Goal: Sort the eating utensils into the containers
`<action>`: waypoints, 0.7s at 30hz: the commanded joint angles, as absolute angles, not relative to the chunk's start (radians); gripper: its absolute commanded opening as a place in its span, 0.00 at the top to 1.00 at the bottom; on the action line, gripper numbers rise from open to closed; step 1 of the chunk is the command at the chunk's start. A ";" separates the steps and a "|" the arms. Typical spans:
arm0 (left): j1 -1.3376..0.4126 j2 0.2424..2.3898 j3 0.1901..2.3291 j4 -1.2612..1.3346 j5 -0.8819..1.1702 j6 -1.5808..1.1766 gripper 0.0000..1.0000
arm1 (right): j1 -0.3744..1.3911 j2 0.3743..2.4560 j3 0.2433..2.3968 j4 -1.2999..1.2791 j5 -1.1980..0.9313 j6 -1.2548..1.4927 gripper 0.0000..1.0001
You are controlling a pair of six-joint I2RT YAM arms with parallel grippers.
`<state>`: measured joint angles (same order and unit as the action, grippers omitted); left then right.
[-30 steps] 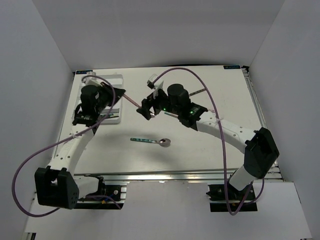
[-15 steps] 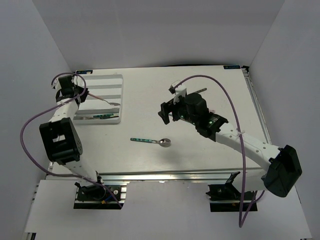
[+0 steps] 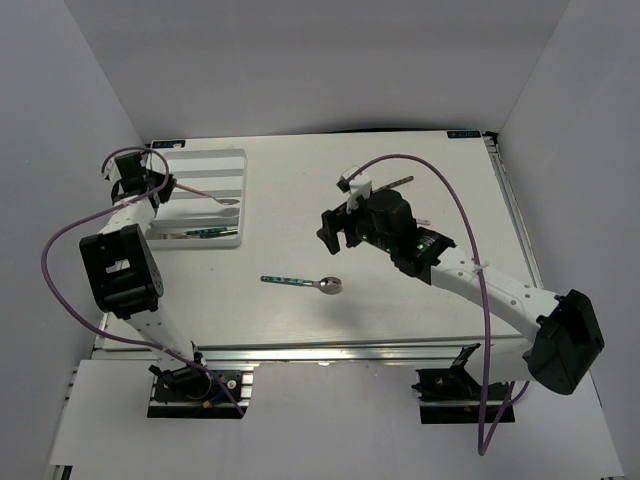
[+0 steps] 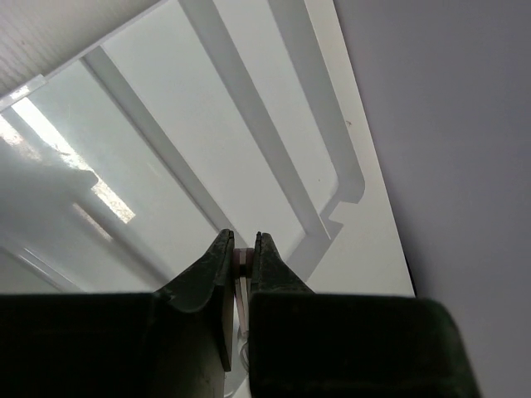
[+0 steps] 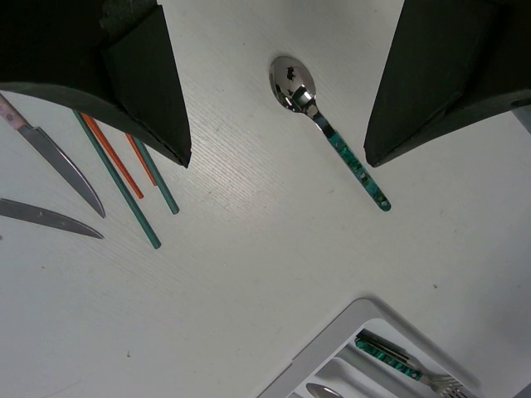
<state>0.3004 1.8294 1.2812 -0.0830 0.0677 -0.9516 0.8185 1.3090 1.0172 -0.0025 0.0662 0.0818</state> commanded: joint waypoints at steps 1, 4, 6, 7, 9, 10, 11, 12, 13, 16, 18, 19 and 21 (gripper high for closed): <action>0.330 1.839 1.264 -0.049 0.083 -0.968 0.90 | 0.816 1.318 1.032 0.006 0.049 0.097 0.11; 0.341 1.845 1.255 -0.045 0.097 -0.966 0.83 | 0.816 1.325 1.037 0.002 0.040 0.098 0.11; 0.347 1.842 1.247 -0.049 0.100 -0.966 0.62 | 0.816 1.333 1.042 0.002 0.035 0.100 0.11; 0.350 1.839 1.244 -0.049 0.100 -0.965 0.53 | 0.816 1.336 1.049 0.002 0.028 0.098 0.11; 0.354 1.830 1.232 -0.043 0.113 -0.966 0.34 | 0.816 1.354 1.066 -0.044 0.009 0.087 0.11; 0.354 1.827 1.235 -0.043 0.114 -0.965 0.21 | 0.818 1.373 1.084 -0.054 0.009 0.084 0.11; 0.354 1.821 1.236 -0.057 0.110 -0.957 0.16 | 0.816 1.387 1.095 -0.083 0.009 0.083 0.11; 0.353 1.804 1.242 -0.069 0.109 -0.956 0.13 | 0.816 1.402 1.109 -0.103 -0.027 0.074 0.11; 0.356 1.795 1.247 -0.074 0.109 -0.944 0.09 | 0.818 1.440 1.142 -0.124 -0.049 0.049 0.11; 0.354 1.750 1.281 -0.119 0.118 -0.920 0.06 | 0.821 1.532 1.186 -0.207 -0.145 0.005 0.11; 0.354 1.688 1.298 -0.170 0.114 -0.879 0.02 | 0.837 1.595 1.236 -0.291 -0.172 -0.090 0.11; 0.350 1.662 1.298 -0.190 0.110 -0.865 0.02 | 0.847 1.662 1.258 -0.325 -0.160 -0.115 0.11; 0.345 1.606 1.292 -0.254 0.107 -0.816 0.02 | 0.880 1.722 1.307 -0.376 -0.115 -0.178 0.11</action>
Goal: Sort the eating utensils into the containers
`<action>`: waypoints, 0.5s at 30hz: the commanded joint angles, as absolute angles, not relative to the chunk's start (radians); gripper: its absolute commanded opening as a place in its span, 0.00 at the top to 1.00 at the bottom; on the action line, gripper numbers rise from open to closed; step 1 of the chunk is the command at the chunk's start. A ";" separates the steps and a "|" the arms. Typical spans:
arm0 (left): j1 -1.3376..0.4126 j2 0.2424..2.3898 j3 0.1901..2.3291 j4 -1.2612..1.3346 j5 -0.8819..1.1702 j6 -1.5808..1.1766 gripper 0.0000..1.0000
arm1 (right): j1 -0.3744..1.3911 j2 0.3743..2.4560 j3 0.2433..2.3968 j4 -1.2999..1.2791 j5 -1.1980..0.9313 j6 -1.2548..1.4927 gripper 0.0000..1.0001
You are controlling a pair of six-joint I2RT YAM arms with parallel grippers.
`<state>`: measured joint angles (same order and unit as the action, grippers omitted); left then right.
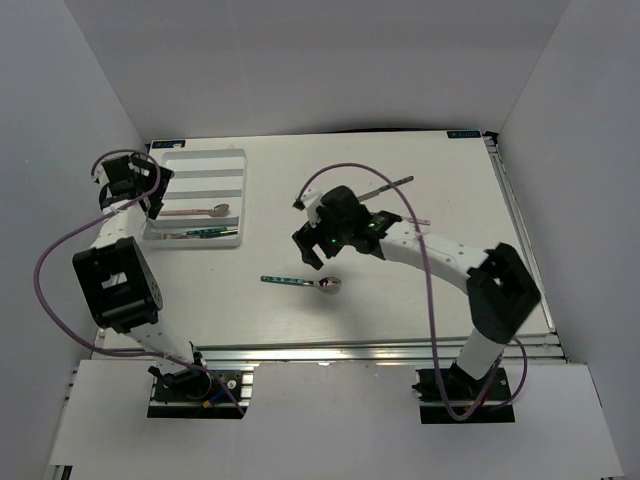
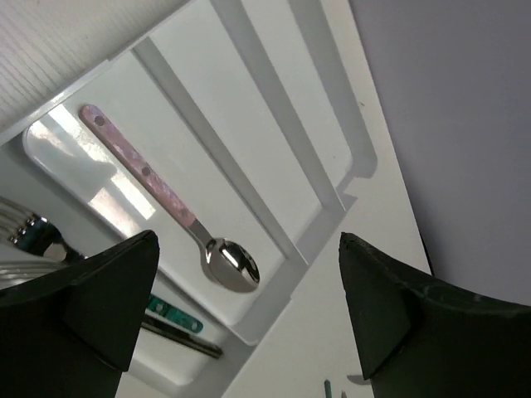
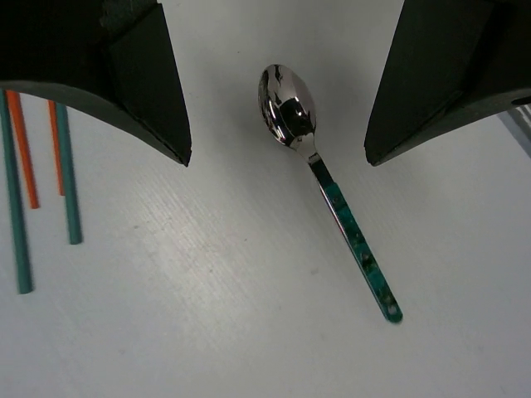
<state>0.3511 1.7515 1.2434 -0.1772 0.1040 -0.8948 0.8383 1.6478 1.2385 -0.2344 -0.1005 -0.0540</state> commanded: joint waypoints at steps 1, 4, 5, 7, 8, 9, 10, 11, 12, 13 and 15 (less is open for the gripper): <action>0.339 1.545 1.284 -0.276 0.106 -0.775 0.02 | 0.890 1.774 1.321 -0.385 -0.106 -0.196 0.11; 0.321 1.412 1.224 -0.342 0.115 -0.703 0.02 | 0.928 1.859 1.367 -0.408 -0.103 -0.261 0.15; 0.318 1.379 1.206 -0.356 0.123 -0.687 0.02 | 0.934 1.880 1.383 -0.419 -0.107 -0.271 0.17; 0.316 1.316 1.151 -0.380 0.136 -0.655 0.02 | 0.942 1.936 1.428 -0.440 -0.121 -0.298 0.20; 0.314 1.255 1.132 -0.412 0.149 -0.634 0.02 | 0.949 1.954 1.442 -0.446 -0.123 -0.304 0.24; 0.314 1.227 1.112 -0.419 0.159 -0.624 0.02 | 0.953 1.991 1.466 -0.452 -0.121 -0.313 0.26; 0.314 1.197 1.091 -0.423 0.173 -0.617 0.02 | 0.956 2.008 1.476 -0.457 -0.118 -0.313 0.28; 0.314 1.148 1.060 -0.446 0.189 -0.594 0.02 | 0.959 2.023 1.482 -0.453 -0.111 -0.314 0.32; 0.314 1.126 1.055 -0.466 0.186 -0.577 0.02 | 0.962 2.039 1.486 -0.448 -0.095 -0.313 0.34; 0.314 1.108 1.051 -0.486 0.178 -0.554 0.02 | 0.962 2.066 1.499 -0.449 -0.092 -0.316 0.38; 0.313 1.059 1.029 -0.506 0.192 -0.548 0.02 | 0.966 2.095 1.503 -0.446 -0.072 -0.321 0.50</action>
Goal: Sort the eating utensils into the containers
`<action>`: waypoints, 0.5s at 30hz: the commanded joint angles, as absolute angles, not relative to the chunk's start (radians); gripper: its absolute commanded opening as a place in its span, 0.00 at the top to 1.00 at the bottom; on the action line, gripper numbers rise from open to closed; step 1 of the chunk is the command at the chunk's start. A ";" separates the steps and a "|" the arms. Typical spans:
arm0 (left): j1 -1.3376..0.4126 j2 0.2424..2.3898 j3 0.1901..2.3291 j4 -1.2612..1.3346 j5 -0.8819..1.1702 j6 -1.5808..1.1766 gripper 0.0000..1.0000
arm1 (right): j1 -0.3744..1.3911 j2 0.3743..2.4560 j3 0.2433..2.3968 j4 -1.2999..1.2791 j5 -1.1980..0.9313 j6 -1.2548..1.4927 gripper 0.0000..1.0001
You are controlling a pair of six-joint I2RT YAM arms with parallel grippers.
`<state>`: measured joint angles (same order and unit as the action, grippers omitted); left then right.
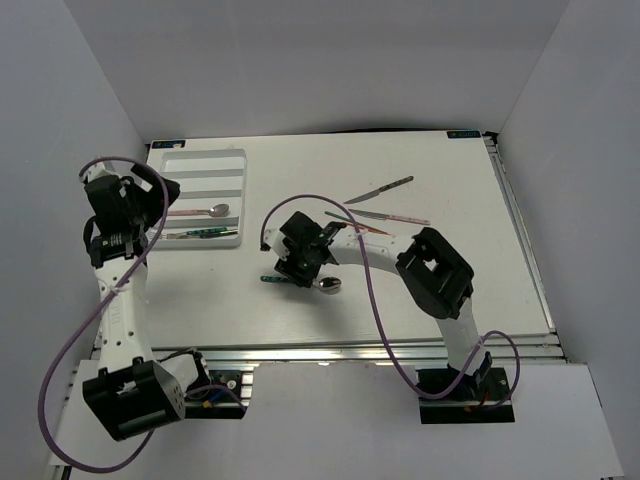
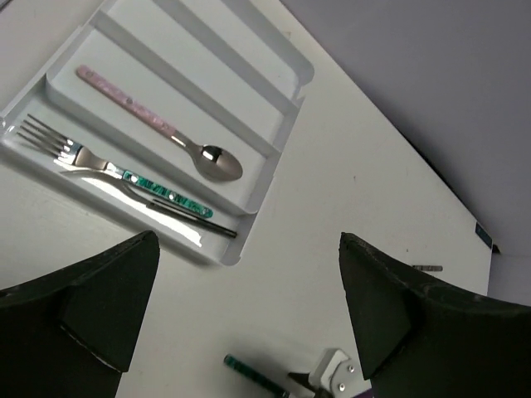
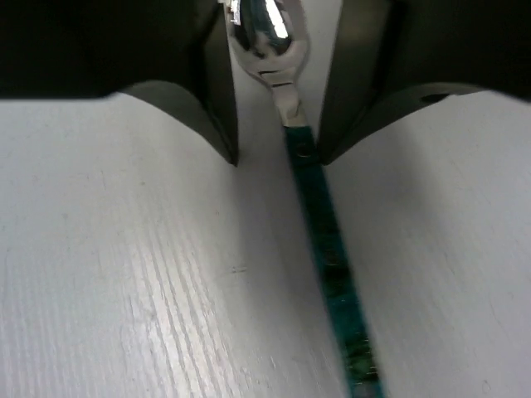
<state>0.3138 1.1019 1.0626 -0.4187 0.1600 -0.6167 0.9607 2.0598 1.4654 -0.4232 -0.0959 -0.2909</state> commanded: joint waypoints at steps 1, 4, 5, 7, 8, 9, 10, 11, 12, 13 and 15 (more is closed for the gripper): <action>0.311 1.046 1.020 -0.506 0.210 -0.548 0.02 | 0.968 2.100 1.503 -0.442 -0.069 -0.324 0.54; 0.308 1.009 0.967 -0.486 0.297 -0.557 0.02 | 0.968 2.109 1.497 -0.431 -0.078 -0.334 0.80; 0.304 1.002 0.947 -0.460 0.320 -0.569 0.02 | 0.968 2.109 1.491 -0.428 -0.078 -0.337 1.00; 0.295 0.968 0.872 -0.431 0.385 -0.603 0.02 | 0.968 2.079 1.473 -0.396 -0.068 -0.336 1.00; 0.284 0.956 0.838 -0.375 0.412 -0.629 0.02 | 0.968 2.056 1.436 -0.370 -0.069 -0.322 1.00; 0.270 0.942 0.766 -0.339 0.438 -0.658 0.02 | 0.966 1.995 1.416 -0.307 -0.061 -0.308 1.00; 0.215 0.910 0.729 -0.304 0.451 -0.729 0.02 | 0.966 1.959 1.399 -0.276 -0.058 -0.290 1.00; 0.168 0.891 0.697 -0.226 0.442 -0.768 0.02 | 0.960 1.930 1.388 -0.253 -0.054 -0.266 1.00; 0.117 0.875 0.643 -0.192 0.416 -0.803 0.02 | 0.959 1.881 1.399 -0.241 -0.051 -0.205 1.00; 0.003 0.847 0.621 -0.158 0.341 -0.874 0.02 | 0.956 1.862 1.411 -0.235 -0.052 -0.174 1.00; -0.110 0.830 0.574 -0.033 0.278 -0.946 0.02 | 0.956 1.826 1.445 -0.227 -0.077 -0.118 1.00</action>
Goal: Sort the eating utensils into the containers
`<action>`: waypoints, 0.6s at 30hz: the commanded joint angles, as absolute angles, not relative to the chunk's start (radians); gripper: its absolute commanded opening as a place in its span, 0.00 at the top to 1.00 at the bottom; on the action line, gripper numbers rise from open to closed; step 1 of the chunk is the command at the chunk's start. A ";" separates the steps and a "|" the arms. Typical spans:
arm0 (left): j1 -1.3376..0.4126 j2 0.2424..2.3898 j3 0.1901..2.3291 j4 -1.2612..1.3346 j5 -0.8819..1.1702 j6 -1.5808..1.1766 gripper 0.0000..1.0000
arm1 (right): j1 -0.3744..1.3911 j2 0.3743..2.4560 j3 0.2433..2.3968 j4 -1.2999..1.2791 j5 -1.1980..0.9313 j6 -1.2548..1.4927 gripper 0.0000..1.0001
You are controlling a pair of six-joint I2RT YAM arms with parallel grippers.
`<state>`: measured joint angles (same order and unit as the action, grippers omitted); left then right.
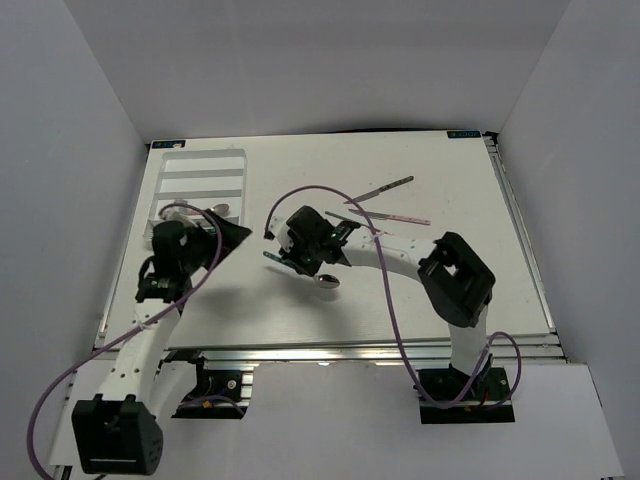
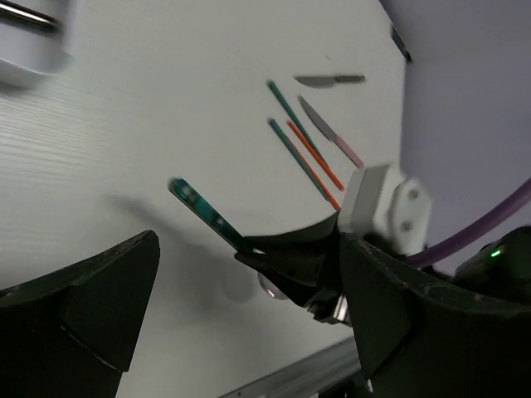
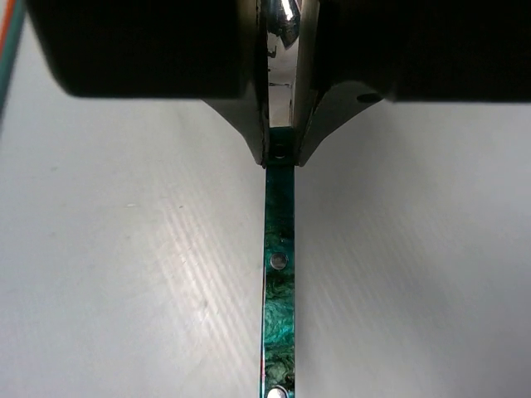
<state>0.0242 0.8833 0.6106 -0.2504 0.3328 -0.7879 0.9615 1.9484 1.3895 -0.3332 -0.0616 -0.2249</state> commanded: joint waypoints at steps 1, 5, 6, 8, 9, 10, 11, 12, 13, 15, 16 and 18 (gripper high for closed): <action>-0.179 0.824 0.543 0.030 0.211 -0.998 0.02 | 0.956 1.816 1.454 -0.233 -0.103 -0.118 1.00; -0.277 0.856 0.543 0.058 0.097 -1.040 0.07 | 0.956 1.775 1.476 -0.225 -0.143 -0.089 1.00; -0.288 0.870 0.554 0.042 0.077 -1.040 0.10 | 0.956 1.758 1.476 -0.225 -0.147 -0.086 1.00; -0.308 0.900 0.569 0.023 0.057 -1.042 0.15 | 0.954 1.741 1.473 -0.215 -0.156 -0.069 1.00; -0.314 0.920 0.571 0.018 0.049 -1.046 0.19 | 0.956 1.724 1.470 -0.206 -0.155 -0.063 1.00; -0.314 0.926 0.568 0.020 0.046 -1.054 0.19 | 0.956 1.715 1.459 -0.196 -0.156 -0.055 1.00; -0.316 0.931 0.558 0.038 0.046 -1.058 0.19 | 0.956 1.707 1.457 -0.190 -0.170 -0.055 1.00; -0.316 0.939 0.552 0.052 0.048 -1.065 0.20 | 0.956 1.700 1.456 -0.187 -0.204 -0.055 1.00; -0.316 0.945 0.548 0.073 0.046 -1.069 0.27 | 0.956 1.697 1.459 -0.190 -0.219 -0.055 1.00; -0.316 0.957 0.555 0.086 0.037 -1.069 0.35 | 0.957 1.690 1.457 -0.181 -0.262 -0.055 1.00; -0.316 0.972 0.561 0.101 0.037 -1.068 0.45 | 0.957 1.689 1.457 -0.179 -0.270 -0.057 1.00; -0.316 0.991 0.584 0.113 0.038 -1.068 0.66 | 0.957 1.695 1.463 -0.183 -0.282 -0.058 1.00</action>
